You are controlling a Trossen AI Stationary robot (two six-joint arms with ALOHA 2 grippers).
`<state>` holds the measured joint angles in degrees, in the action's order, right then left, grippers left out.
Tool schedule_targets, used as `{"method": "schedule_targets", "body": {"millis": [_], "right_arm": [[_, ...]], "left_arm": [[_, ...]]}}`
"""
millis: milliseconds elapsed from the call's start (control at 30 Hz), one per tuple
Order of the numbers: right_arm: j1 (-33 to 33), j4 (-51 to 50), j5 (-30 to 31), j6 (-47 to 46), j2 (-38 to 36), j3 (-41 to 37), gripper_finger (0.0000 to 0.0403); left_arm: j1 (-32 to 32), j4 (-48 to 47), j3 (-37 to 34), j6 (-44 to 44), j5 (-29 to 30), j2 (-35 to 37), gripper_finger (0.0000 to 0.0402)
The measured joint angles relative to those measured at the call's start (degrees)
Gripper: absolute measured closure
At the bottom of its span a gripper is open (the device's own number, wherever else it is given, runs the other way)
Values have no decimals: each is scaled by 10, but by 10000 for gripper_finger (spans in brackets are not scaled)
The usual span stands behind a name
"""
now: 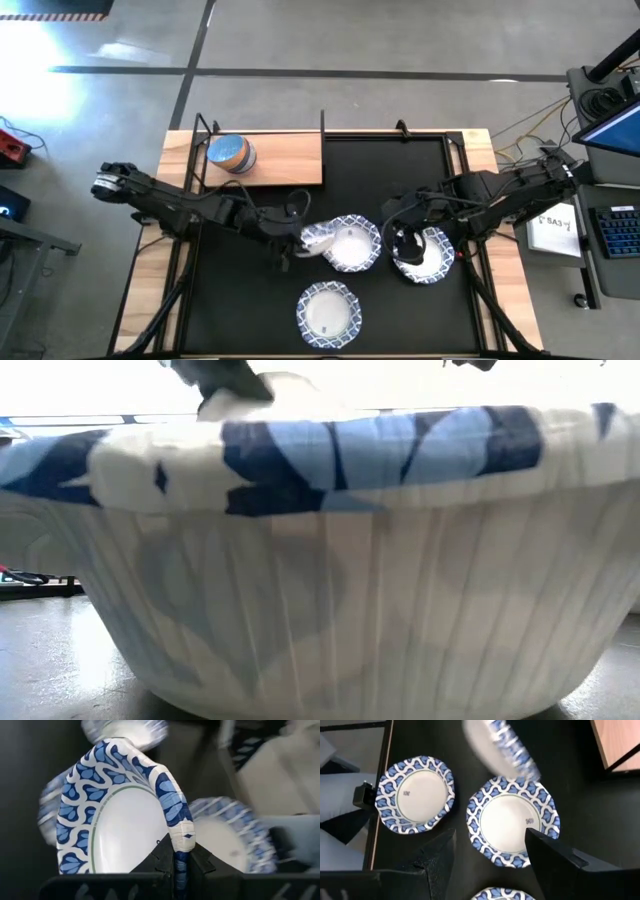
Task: Place and stack bowls onto a shelf
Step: Put the top white bowl on the shelf
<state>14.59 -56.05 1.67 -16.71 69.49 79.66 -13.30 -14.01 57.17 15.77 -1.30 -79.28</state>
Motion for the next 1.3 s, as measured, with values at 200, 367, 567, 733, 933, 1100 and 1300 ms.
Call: {"method": "schedule_targets", "body": {"millis": [200,367,567,733,933,1100,1300], "right_arm": [[0,-10,0,-2,0,0,177],[0,-9,0,-3,0,0,177],[0,-9,0,-13,0,0,177],[0,-9,0,-12,0,0,177],[0,-9,0,-13,0,0,177],[0,-9,0,-13,0,0,177],[0,-9,0,-11,0,0,177]], "left_arm": [[33,-90,0,-2,90,21,401],[69,-134,0,-36,194,24,401],[114,-155,0,-97,263,12,401],[141,-154,0,-145,266,-27,401],[163,-154,0,-182,345,-80,401],[176,-149,1,-185,357,-101,401],[190,-146,1,-183,357,-117,401]]}}
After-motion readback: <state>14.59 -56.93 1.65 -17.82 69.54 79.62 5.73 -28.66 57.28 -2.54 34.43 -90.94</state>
